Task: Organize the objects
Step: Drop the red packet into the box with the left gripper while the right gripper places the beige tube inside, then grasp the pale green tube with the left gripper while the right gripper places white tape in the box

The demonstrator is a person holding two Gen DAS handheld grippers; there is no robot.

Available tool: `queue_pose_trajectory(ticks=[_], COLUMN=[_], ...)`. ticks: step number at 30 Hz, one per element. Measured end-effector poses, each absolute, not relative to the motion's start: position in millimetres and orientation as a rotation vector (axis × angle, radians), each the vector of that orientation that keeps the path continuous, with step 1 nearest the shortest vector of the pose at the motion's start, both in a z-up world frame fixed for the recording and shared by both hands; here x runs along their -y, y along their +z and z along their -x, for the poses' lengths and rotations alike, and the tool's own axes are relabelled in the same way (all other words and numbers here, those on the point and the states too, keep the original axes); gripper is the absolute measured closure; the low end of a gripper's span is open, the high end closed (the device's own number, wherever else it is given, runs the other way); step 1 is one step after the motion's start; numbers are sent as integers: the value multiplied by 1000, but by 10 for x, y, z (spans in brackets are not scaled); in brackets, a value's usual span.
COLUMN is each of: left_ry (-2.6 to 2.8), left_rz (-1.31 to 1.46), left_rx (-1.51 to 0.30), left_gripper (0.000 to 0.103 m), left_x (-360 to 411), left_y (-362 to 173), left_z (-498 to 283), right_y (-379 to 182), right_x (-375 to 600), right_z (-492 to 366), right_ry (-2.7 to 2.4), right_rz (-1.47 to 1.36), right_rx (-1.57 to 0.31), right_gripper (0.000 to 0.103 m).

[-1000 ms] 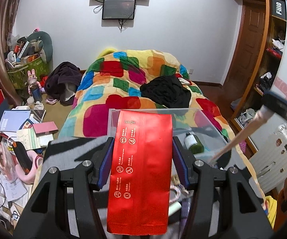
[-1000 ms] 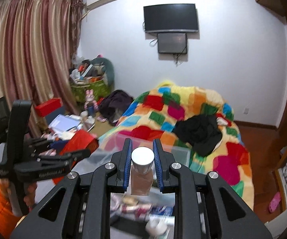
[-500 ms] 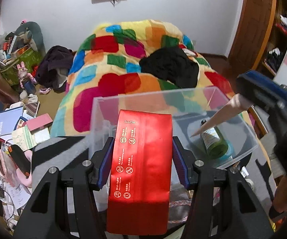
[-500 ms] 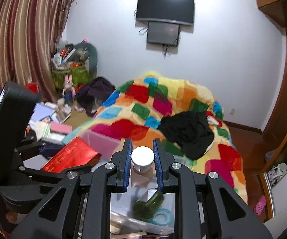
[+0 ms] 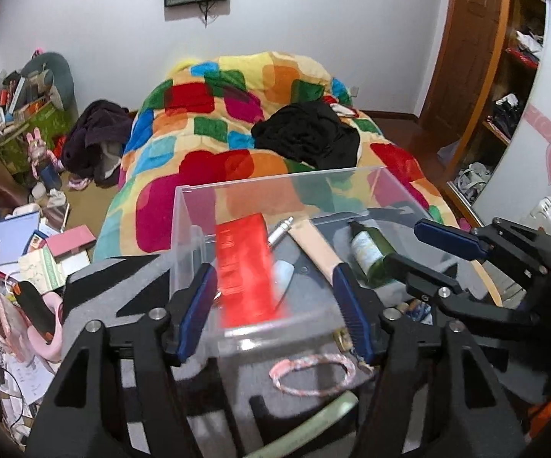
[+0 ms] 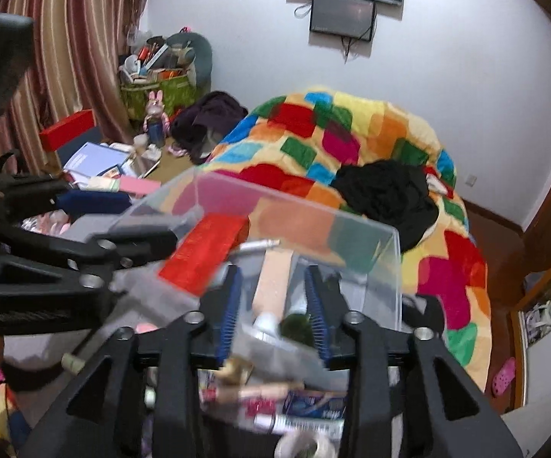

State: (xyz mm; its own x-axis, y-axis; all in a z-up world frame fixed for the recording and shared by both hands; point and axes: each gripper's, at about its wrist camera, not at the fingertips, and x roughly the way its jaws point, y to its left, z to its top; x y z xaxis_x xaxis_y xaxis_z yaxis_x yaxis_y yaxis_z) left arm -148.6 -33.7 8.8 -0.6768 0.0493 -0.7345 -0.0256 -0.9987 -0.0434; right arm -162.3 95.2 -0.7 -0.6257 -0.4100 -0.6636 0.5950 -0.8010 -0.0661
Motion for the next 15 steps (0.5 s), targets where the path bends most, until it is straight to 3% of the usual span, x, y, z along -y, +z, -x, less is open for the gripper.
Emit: queue_pose_trajectory(ticks=[15], left_ry=[2803], left_rz=[1276], left_rx=[42], left_gripper=[32], left_x=[379], left_y=[-156], left_z=[849], right_y=[99], right_x=[-1597], right_z=[1270], right_ry=[-2437], right_rz=[-890], right_rx=[-289], right_gripper=[47])
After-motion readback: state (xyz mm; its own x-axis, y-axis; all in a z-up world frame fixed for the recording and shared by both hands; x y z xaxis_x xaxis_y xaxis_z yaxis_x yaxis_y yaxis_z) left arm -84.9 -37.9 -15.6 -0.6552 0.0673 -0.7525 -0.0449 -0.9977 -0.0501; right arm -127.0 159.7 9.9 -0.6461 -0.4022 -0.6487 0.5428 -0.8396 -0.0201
